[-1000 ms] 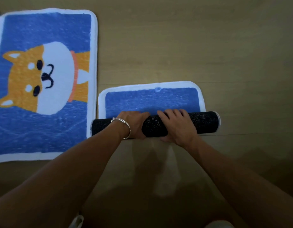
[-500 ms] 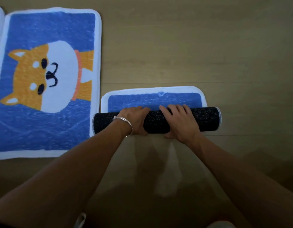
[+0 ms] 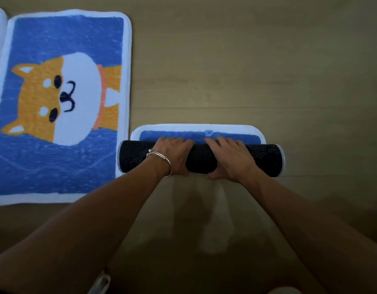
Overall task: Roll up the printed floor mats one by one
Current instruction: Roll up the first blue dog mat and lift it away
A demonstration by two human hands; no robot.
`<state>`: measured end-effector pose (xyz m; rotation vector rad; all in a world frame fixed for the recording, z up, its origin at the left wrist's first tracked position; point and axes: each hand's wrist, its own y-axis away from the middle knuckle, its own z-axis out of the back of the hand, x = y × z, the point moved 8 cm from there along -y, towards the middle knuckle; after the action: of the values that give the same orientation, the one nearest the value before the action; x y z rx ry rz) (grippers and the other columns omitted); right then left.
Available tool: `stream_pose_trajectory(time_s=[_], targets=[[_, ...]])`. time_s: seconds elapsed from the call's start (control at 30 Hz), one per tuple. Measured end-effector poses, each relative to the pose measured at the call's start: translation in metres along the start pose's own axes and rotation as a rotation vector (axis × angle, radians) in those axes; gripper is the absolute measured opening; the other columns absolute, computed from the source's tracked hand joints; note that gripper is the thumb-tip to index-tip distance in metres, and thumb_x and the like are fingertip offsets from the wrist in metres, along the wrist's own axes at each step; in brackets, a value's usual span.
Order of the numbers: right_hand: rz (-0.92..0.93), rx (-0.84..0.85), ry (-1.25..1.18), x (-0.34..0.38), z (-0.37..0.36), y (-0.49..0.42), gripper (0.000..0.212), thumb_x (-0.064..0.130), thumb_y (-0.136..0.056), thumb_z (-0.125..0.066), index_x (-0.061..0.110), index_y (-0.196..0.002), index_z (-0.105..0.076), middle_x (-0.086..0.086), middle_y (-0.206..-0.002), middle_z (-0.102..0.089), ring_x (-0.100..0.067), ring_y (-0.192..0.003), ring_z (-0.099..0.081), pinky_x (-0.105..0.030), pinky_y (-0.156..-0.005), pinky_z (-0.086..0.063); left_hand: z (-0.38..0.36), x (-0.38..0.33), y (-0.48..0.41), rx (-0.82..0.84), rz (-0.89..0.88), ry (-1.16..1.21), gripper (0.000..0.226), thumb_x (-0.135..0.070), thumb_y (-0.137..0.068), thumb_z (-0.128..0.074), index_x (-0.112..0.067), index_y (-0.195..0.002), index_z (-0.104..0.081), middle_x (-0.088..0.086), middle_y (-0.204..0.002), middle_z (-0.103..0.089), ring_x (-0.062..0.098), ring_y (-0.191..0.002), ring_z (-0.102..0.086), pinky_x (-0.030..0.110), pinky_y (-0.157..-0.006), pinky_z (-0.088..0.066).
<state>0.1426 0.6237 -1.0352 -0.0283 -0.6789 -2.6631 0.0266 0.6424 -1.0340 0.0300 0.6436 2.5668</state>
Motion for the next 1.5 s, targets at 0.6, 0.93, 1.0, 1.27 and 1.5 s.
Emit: stream_pose_trajectory(time_s=[0.6, 0.93, 1.0, 1.27, 1.5], targets=[[-0.01, 0.313, -0.328, -0.001, -0.014, 0.002, 0.091, 0.06, -0.059, -0.077, 0.026, -0.136, -0.042, -0.004, -0.146, -0.03, -0.024, -0.133, -0.028, -0.042, -0.108, -0.032, -0.011, -0.008, 0.008, 0.179, -0.078, 0.1, 0.076, -0.068, -0.058, -0.071, -0.03, -0.119, -0.047, -0.003, -0.108, -0.059, 0.02, -0.1, -0.058, 0.034, -0.08, -0.044], [-0.054, 0.302, -0.286, -0.005, -0.017, 0.001, 0.122, 0.066, -0.057, -0.077, 0.021, -0.151, -0.013, -0.005, -0.156, -0.016, -0.024, -0.142, -0.014, -0.041, -0.116, -0.019, -0.023, -0.005, 0.008, 0.231, -0.081, 0.062, 0.128, -0.078, -0.053, -0.067, -0.025, -0.15, -0.004, 0.003, -0.156, -0.011, 0.024, -0.145, -0.005, 0.054, -0.115, -0.011], [-0.072, 0.33, -0.298, -0.006, -0.019, 0.001, 0.125, 0.066, -0.057, -0.077, 0.023, -0.152, -0.008, -0.006, -0.158, -0.008, -0.024, -0.145, -0.007, -0.042, -0.117, -0.015, -0.023, -0.004, 0.008, 0.279, -0.059, 0.086, 0.131, -0.078, -0.053, -0.068, -0.025, -0.151, 0.001, 0.003, -0.157, -0.004, 0.024, -0.145, 0.002, 0.055, -0.115, -0.006], [-0.098, 0.279, -0.269, -0.009, -0.007, 0.0, 0.114, 0.065, -0.054, -0.079, 0.023, -0.145, -0.023, -0.007, -0.136, -0.033, -0.028, -0.125, -0.033, -0.041, -0.106, -0.029, -0.022, -0.001, 0.003, 0.33, 0.018, 0.17, 0.131, -0.077, -0.056, -0.067, -0.025, -0.15, 0.007, 0.0, -0.158, 0.001, 0.022, -0.145, 0.004, 0.057, -0.114, -0.003], [-0.091, 0.256, -0.211, -0.007, -0.007, 0.004, 0.115, 0.07, -0.052, -0.077, 0.022, -0.142, -0.025, -0.007, -0.129, -0.036, -0.026, -0.119, -0.037, -0.043, -0.099, -0.036, -0.014, -0.004, 0.005, 0.197, 0.005, 0.053, 0.125, -0.084, -0.047, -0.065, -0.023, -0.146, -0.017, 0.006, -0.135, -0.039, 0.026, -0.125, -0.034, 0.047, -0.109, -0.023]])
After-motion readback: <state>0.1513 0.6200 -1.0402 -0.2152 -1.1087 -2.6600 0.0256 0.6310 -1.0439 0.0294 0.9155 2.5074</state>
